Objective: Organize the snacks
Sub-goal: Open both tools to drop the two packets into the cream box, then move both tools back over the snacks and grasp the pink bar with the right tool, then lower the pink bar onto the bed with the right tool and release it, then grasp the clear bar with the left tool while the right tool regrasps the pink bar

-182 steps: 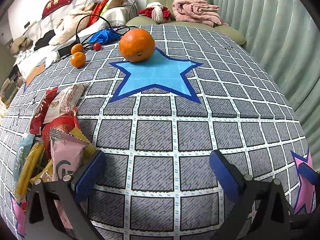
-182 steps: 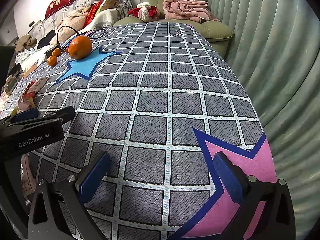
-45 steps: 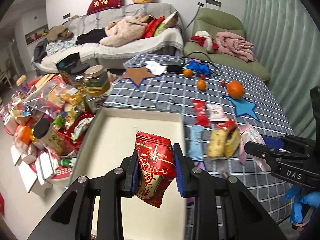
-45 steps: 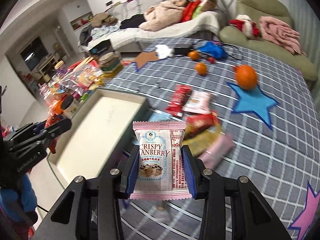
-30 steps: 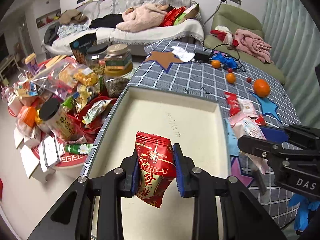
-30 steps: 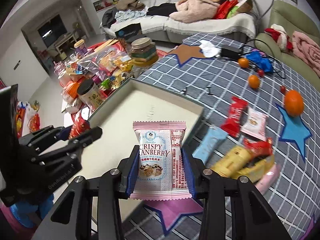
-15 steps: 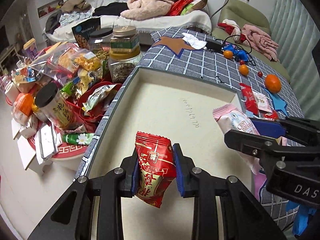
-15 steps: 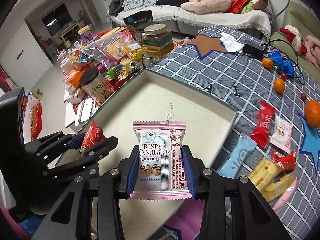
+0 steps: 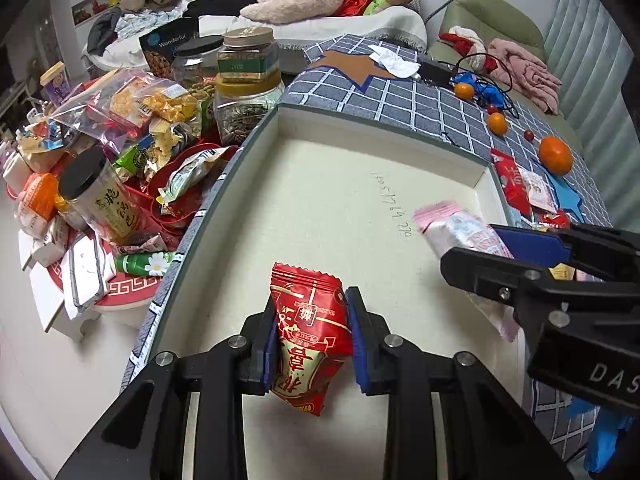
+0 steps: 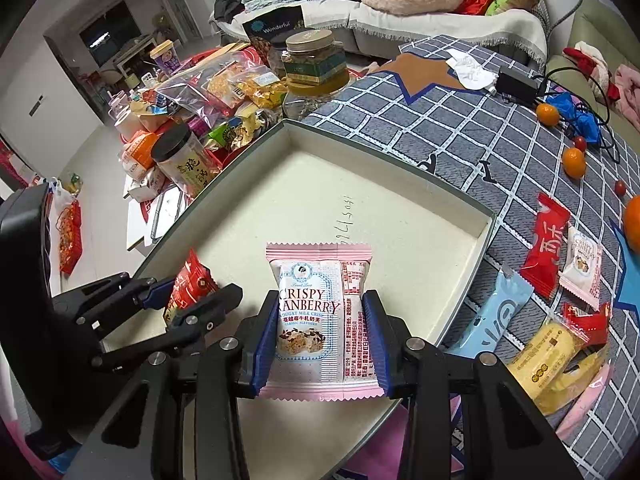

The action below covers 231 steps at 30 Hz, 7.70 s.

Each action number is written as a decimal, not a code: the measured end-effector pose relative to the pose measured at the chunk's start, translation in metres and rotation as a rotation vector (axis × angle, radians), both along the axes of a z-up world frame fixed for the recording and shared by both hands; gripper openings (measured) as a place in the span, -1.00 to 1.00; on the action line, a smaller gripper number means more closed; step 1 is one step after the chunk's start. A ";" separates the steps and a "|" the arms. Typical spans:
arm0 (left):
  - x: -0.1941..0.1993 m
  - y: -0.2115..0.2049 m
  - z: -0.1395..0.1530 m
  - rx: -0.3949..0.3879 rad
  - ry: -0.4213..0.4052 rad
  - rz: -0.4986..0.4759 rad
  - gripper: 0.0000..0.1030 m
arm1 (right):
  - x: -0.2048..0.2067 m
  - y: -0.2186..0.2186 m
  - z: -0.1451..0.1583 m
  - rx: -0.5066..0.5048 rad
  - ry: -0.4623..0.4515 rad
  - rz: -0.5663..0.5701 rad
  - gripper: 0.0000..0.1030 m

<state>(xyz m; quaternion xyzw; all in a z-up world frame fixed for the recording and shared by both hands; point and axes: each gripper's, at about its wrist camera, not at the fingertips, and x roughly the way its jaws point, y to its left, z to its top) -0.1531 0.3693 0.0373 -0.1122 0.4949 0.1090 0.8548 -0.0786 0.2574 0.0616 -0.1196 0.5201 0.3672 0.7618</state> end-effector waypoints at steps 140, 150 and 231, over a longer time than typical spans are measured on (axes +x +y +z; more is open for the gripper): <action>0.013 -0.252 -0.034 0.103 -0.096 -0.229 1.00 | -0.023 -0.323 -0.047 -0.110 -0.205 -0.495 1.00; 0.013 -0.253 -0.033 0.104 -0.096 -0.229 1.00 | -0.024 -0.323 -0.047 -0.110 -0.206 -0.495 1.00; -0.013 -0.244 0.002 -0.068 -0.029 -0.398 -0.59 | -0.040 -0.311 -0.015 -0.092 -0.027 -0.418 -0.12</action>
